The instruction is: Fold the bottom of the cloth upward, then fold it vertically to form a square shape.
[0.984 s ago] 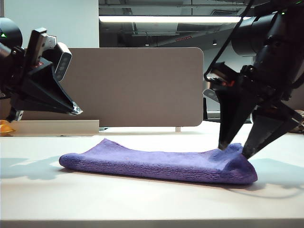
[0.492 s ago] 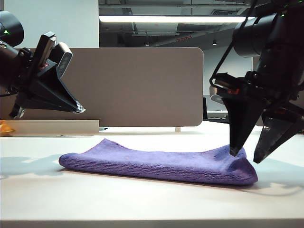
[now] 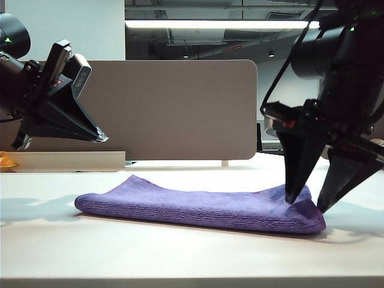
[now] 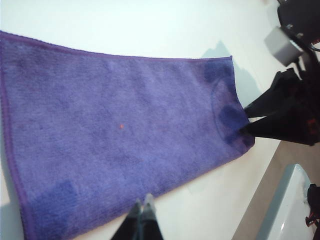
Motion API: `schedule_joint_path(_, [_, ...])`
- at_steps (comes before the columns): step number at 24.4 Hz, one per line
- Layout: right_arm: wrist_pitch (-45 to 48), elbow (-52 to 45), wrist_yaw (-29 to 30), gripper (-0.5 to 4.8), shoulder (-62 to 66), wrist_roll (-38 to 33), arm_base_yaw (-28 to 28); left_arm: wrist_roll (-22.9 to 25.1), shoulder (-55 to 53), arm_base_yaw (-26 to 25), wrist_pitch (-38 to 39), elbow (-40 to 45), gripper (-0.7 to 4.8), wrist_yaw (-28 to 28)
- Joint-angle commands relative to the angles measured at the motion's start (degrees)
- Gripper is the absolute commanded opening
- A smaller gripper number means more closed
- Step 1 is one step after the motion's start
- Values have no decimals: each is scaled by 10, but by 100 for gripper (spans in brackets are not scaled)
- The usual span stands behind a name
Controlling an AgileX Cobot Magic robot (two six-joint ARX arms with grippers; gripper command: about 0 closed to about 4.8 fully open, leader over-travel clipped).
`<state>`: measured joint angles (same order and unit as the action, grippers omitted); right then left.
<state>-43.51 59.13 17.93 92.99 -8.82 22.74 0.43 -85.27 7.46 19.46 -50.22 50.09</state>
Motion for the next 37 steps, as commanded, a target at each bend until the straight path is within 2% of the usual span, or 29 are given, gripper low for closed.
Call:
schedule_joint_path(1, [24, 2, -6, 235, 2, -6, -2, -5, 2, 1, 0, 1, -6, 11])
schedule_joint_path(9, [47, 2, -9, 235, 10, -15, -46, -11, 2, 21, 29, 1, -6, 47])
schedule_joint_path(13, [58, 2, 42, 235, 17, -15, -69, -2, 2, 53, 36, 1, -6, 43])
schedule_joint_path(16, [73, 2, 47, 235, 20, -15, -69, -2, 2, 72, 35, 1, -6, 24])
schedule_joint_path(29, [80, 2, 69, 230, 59, -8, -69, -4, 2, 73, 59, 1, -6, 26])
schedule_joint_path(33, [80, 2, 77, 138, 59, 0, -68, -2, 2, 73, 63, 1, -6, 24])
schedule_joint_path(35, [80, 2, 77, 131, 59, 0, -68, -2, 2, 73, 65, 1, -6, 24])
schedule_joint_path(37, [77, 2, 77, 89, 59, 3, -68, -2, 2, 73, 65, 1, -6, 24])
